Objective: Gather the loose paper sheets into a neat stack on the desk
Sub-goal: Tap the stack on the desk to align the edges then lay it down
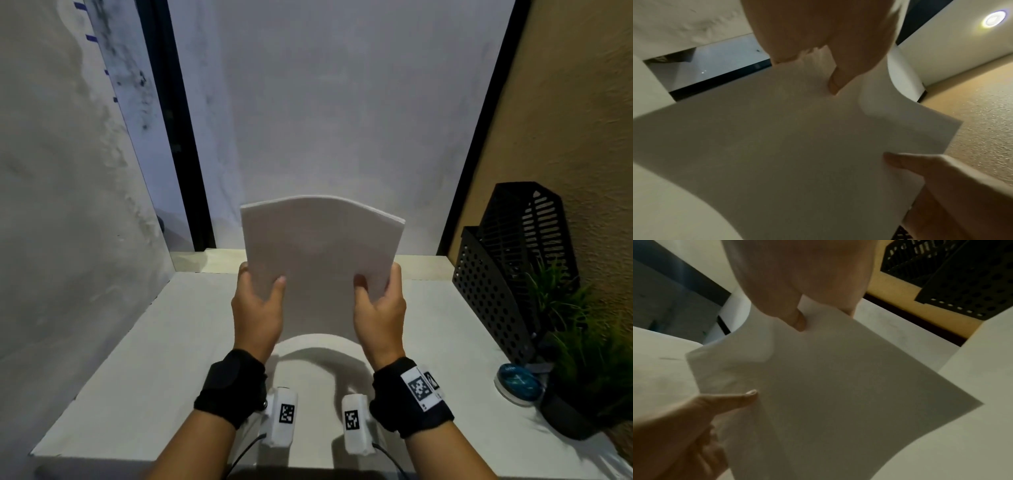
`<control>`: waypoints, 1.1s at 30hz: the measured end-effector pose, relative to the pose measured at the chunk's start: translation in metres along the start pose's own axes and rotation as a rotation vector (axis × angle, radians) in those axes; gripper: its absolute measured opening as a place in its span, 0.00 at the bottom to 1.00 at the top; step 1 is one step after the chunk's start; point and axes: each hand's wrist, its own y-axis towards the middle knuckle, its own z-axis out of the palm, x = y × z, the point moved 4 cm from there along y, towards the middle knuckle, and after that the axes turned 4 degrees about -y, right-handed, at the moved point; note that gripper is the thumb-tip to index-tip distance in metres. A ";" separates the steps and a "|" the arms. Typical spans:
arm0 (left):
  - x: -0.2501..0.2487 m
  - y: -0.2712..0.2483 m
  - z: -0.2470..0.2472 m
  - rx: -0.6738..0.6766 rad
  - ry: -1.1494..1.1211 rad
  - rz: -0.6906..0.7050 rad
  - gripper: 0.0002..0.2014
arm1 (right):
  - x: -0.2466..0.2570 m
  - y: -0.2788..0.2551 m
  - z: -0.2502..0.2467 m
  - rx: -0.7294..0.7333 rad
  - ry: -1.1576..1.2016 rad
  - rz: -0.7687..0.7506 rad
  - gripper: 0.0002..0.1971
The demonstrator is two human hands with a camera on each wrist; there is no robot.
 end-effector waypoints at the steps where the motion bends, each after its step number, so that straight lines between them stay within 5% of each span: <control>1: -0.002 0.000 0.002 -0.002 0.005 0.011 0.18 | 0.002 -0.001 0.001 -0.013 -0.013 -0.017 0.12; 11: 0.043 -0.016 -0.011 0.113 -0.028 -0.247 0.21 | -0.056 -0.009 -0.004 0.086 0.003 0.285 0.19; 17: 0.041 -0.006 -0.010 0.104 -0.076 -0.229 0.22 | -0.050 0.003 -0.007 0.064 0.029 0.242 0.19; 22: 0.064 -0.013 -0.011 0.146 -0.072 -0.377 0.22 | -0.076 -0.004 -0.006 0.143 0.009 0.383 0.18; 28: 0.062 -0.006 -0.008 0.154 -0.041 -0.327 0.22 | -0.074 0.003 -0.010 0.118 0.033 0.356 0.17; 33: 0.083 -0.011 -0.010 0.197 0.018 -0.441 0.25 | -0.095 -0.004 -0.010 0.196 -0.051 0.432 0.19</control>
